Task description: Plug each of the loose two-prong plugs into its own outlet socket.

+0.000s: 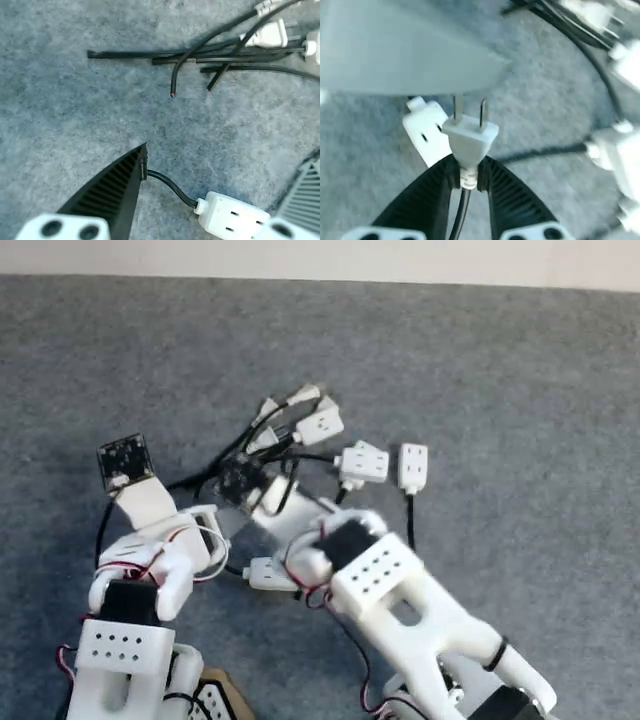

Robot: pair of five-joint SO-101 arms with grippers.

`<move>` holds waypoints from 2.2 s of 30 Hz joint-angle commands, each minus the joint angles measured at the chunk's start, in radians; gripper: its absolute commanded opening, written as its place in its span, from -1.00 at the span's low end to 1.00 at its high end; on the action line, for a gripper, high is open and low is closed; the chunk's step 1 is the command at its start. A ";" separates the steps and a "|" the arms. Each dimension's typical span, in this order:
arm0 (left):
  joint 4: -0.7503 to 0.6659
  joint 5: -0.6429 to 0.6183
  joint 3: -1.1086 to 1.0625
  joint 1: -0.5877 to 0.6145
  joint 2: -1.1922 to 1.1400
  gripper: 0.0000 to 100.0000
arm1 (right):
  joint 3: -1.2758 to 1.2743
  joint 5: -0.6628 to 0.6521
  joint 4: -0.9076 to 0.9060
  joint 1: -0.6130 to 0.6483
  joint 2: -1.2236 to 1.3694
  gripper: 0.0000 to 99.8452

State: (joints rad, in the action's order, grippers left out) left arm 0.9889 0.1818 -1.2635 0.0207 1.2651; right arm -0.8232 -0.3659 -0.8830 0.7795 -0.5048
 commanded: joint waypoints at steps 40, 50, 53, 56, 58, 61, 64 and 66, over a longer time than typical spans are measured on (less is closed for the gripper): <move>-0.028 0.011 -0.054 -0.117 -0.001 -0.14 | 0.484 0.040 -0.453 -0.079 -0.038 -0.99; -0.049 0.011 -0.054 -0.107 -0.004 -0.14 | 0.484 0.046 -0.499 -0.061 -0.038 -0.99; -0.049 0.014 -0.056 -0.140 -0.004 -0.14 | 0.484 0.052 -0.484 -0.022 -0.038 -0.99; -0.020 0.018 -0.065 -0.199 0.004 -0.14 | 0.484 0.075 -0.450 -0.016 -0.035 -0.99; -0.002 0.057 -0.071 -0.248 0.004 -0.14 | 0.487 0.075 -0.452 -0.016 -0.012 -0.99; 0.006 0.068 -0.073 -0.268 0.004 -0.14 | 0.487 0.075 -0.452 -0.019 0.051 -0.99; 0.003 0.068 -0.070 -0.199 0.004 -0.14 | 0.492 0.075 -0.452 -0.019 0.090 -0.99; -0.006 0.066 -0.067 -0.122 0.004 -0.14 | 0.492 0.054 -0.449 -0.019 0.104 -0.99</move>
State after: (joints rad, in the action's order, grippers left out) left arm 0.9920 0.2447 -1.3433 -0.1726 1.2559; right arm -0.3874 -0.3030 -1.3587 0.7503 -0.4051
